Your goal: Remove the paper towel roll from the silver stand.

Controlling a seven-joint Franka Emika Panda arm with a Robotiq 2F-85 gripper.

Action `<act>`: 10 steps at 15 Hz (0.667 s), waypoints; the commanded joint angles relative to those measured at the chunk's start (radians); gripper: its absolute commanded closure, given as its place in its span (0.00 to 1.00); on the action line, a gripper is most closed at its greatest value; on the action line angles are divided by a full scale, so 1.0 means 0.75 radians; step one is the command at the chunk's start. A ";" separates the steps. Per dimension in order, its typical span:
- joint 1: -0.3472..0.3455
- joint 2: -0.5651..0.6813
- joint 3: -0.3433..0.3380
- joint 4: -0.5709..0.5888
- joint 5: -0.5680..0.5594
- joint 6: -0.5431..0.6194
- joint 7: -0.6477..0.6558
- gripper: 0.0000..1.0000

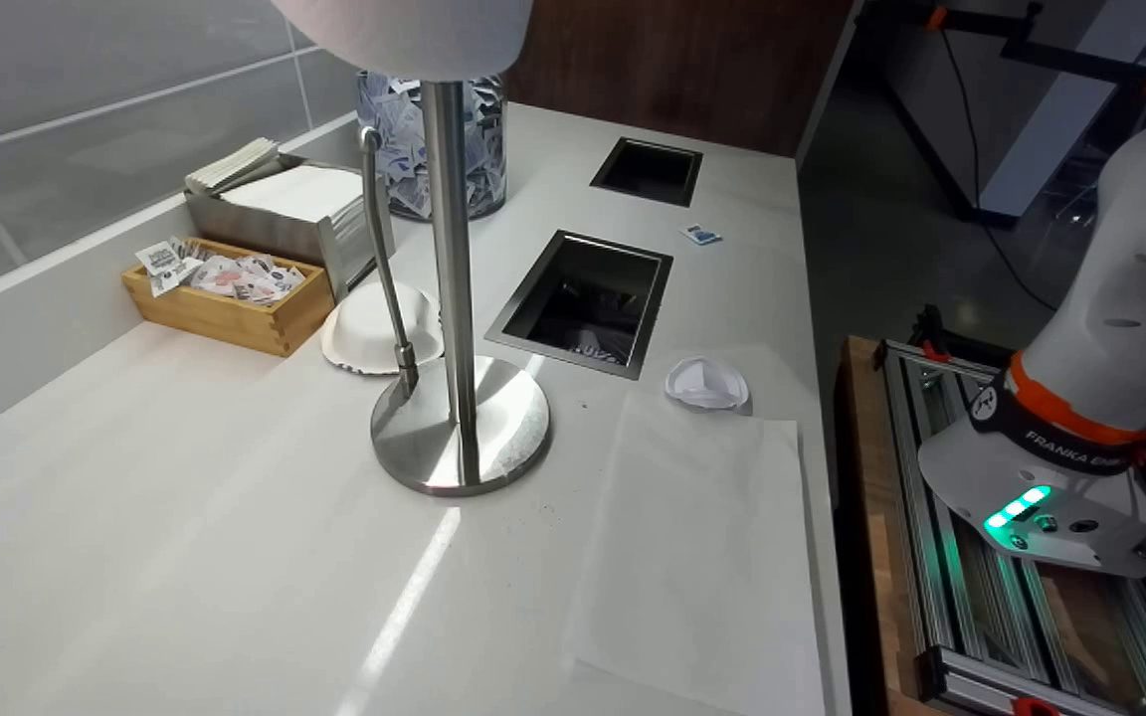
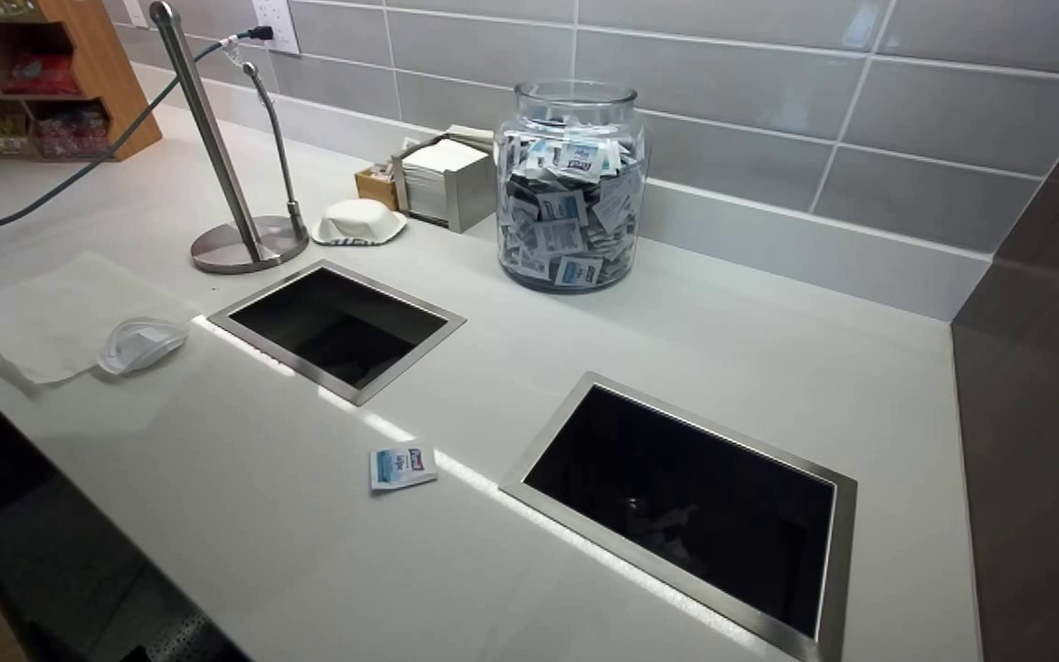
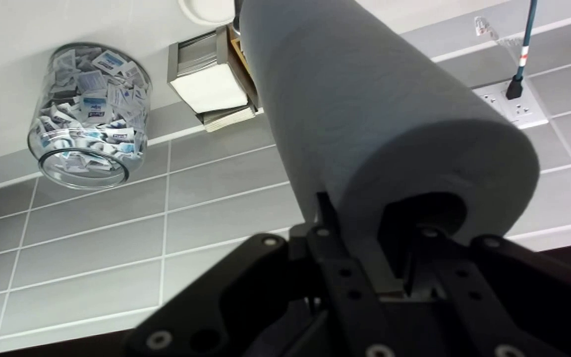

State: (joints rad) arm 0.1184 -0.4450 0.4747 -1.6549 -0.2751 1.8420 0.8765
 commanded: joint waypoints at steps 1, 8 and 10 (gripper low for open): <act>0.045 -0.012 -0.008 -0.001 0.075 -0.042 -0.024 0.93; 0.094 -0.001 -0.081 -0.099 0.299 -0.019 -0.112 0.93; 0.094 -0.004 -0.115 -0.156 0.347 -0.013 -0.161 0.93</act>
State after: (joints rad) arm 0.1680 -0.4362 0.4363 -1.7154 -0.0798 1.8362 0.8074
